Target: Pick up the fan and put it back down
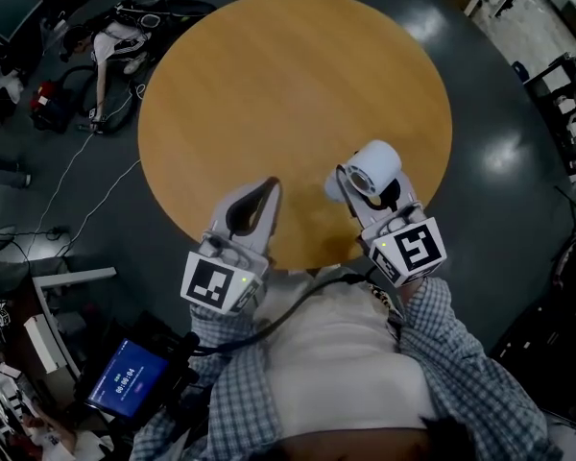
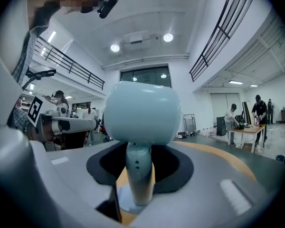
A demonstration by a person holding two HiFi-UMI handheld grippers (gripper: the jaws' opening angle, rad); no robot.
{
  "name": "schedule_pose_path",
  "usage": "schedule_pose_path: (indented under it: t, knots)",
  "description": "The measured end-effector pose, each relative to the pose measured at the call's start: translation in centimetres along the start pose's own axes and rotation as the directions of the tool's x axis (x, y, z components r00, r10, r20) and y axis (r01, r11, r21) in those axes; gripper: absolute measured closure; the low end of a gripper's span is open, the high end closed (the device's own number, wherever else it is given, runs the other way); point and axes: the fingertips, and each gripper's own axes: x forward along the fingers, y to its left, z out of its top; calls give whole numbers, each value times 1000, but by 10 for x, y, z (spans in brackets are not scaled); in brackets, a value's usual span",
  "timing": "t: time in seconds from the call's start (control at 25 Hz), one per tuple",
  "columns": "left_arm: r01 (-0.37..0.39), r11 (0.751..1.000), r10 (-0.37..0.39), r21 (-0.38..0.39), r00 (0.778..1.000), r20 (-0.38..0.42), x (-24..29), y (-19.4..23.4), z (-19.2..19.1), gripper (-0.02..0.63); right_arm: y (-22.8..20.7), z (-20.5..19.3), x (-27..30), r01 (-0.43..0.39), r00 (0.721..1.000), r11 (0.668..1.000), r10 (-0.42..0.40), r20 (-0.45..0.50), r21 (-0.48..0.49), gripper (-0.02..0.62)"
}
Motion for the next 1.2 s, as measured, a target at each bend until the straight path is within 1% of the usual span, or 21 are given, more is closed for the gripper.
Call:
schedule_pose_path:
  t: [0.56, 0.8, 0.96, 1.08, 1.2]
  knots:
    - [-6, 1000, 6, 5, 999, -33, -6, 0, -10, 606, 7, -14, 7, -14, 999, 1000, 15, -35, 19, 453]
    - [-50, 999, 50, -5, 998, -38, -10, 9, -12, 606, 9, -25, 20, -35, 998, 999, 36, -53, 28, 453]
    - [-72, 997, 71, -5, 994, -87, -28, 13, -28, 606, 19, -42, 28, -43, 997, 999, 44, -66, 27, 453]
    - [-100, 995, 98, -18, 991, -93, -36, 17, -31, 606, 24, -56, 36, -45, 996, 998, 49, -71, 45, 454]
    - [-124, 992, 120, -27, 986, -117, -46, 19, -37, 606, 30, -72, 45, -64, 994, 997, 67, -87, 34, 454]
